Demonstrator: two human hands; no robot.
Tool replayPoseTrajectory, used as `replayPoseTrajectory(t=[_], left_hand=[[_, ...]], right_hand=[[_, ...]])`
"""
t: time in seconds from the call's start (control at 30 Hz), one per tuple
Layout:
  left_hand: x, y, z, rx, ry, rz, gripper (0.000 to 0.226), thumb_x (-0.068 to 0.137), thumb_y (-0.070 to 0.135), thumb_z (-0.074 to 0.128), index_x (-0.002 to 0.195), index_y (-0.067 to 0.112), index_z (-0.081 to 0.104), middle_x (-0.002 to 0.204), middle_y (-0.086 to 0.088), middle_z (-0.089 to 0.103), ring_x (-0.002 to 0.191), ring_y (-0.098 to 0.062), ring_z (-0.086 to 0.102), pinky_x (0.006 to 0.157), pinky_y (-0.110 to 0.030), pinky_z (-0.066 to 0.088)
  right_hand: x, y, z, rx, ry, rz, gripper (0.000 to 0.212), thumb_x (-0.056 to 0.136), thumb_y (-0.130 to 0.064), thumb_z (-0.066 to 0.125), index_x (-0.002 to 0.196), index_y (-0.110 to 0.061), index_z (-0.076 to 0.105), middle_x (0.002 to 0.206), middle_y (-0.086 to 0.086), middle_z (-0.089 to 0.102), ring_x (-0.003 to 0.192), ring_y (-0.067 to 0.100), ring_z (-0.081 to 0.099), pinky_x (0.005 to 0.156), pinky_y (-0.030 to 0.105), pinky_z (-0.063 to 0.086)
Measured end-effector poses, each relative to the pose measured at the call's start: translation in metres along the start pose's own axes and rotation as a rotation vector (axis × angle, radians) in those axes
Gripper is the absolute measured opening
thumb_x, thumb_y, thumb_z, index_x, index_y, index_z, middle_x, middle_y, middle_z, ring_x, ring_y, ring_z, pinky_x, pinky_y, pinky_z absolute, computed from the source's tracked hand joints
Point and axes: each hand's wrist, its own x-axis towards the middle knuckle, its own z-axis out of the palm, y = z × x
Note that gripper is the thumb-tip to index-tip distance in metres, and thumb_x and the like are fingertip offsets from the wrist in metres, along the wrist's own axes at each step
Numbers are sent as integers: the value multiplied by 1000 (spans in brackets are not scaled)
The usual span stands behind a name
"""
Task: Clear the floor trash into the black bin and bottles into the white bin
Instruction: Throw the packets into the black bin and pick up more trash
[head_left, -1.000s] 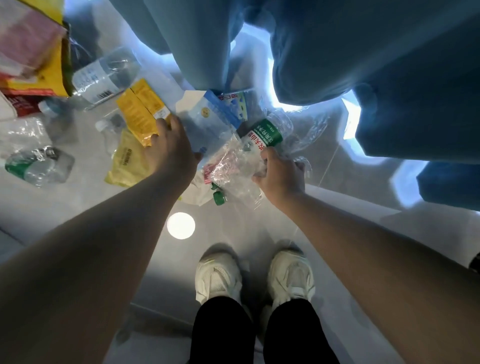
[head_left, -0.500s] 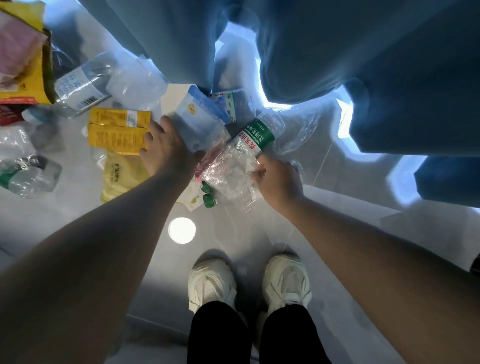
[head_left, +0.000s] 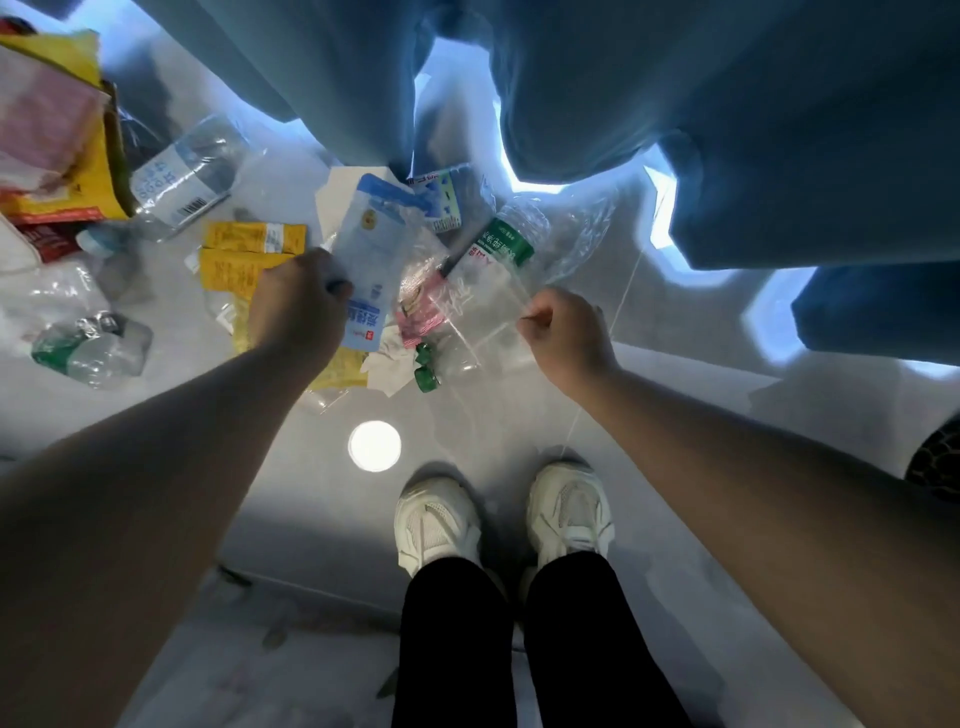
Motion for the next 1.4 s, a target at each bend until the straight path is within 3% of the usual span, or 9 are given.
replayPoseTrajectory(t=[0.13,0.2,0.4,0.57,0.7,0.8,1.07,1.2,1.4], left_hand=[[-40,7,-42,-101,-64,-71,13,89,17,60,81,8,55,90,-21,66,71,-27,49,57,-29,34],[-67,18,-62,-138,-87,-85,14,89,16,60,81,5,55,91,-19,67,70,-22,48,49,-23,29],[-134,63,-112,-241,-139,-115,19,90,20,60,90,1,59,89,-5,59,76,-18,52,46,-10,27],[-182,110,-141,-318,-208,-80,23,91,20,59,100,-1,62,93,-6,61,75,-16,52,50,-14,32],[-219,142,-154,-297,-232,-50,17,89,18,61,90,2,61,84,-5,61,62,-8,48,48,-17,31],[-242,168,-150,-234,-261,-24,17,87,19,63,84,3,60,81,-9,63,62,-14,51,49,-22,34],[-310,292,-88,-190,-361,28,30,78,33,65,81,3,63,79,-9,67,71,-27,60,60,-32,46],[-345,383,-32,-119,-427,156,20,86,23,63,80,4,61,75,-5,63,71,-25,57,53,-27,36],[-382,504,58,-83,-521,289,21,86,25,61,87,4,62,80,-1,65,71,-20,59,56,-22,43]], right_hand=[[-36,-14,-35,140,-5,140,5,86,-18,65,83,-15,65,82,5,60,80,23,53,66,25,32],[-60,-19,-52,221,8,201,14,85,-19,68,93,-9,67,83,4,62,82,23,57,68,25,37],[-134,-27,-102,487,53,366,13,81,-24,73,79,-16,62,69,-3,62,69,17,56,65,25,42],[-197,-17,-148,819,51,479,17,83,-10,70,70,-17,61,68,7,63,58,18,50,61,30,42],[-240,-3,-176,1052,22,528,22,89,0,62,71,-11,57,64,10,54,54,16,44,52,24,36],[-259,22,-197,1141,27,521,27,89,2,59,66,-11,54,61,7,50,53,15,39,49,22,32],[-295,163,-294,1269,154,546,39,93,3,55,60,-14,43,40,-8,45,36,4,37,38,15,27],[-317,265,-343,1271,281,651,33,93,-4,60,66,-14,45,56,1,50,48,10,43,43,17,35],[-347,401,-385,1244,436,741,23,93,-11,63,72,-12,51,60,0,48,49,11,41,46,20,37]])
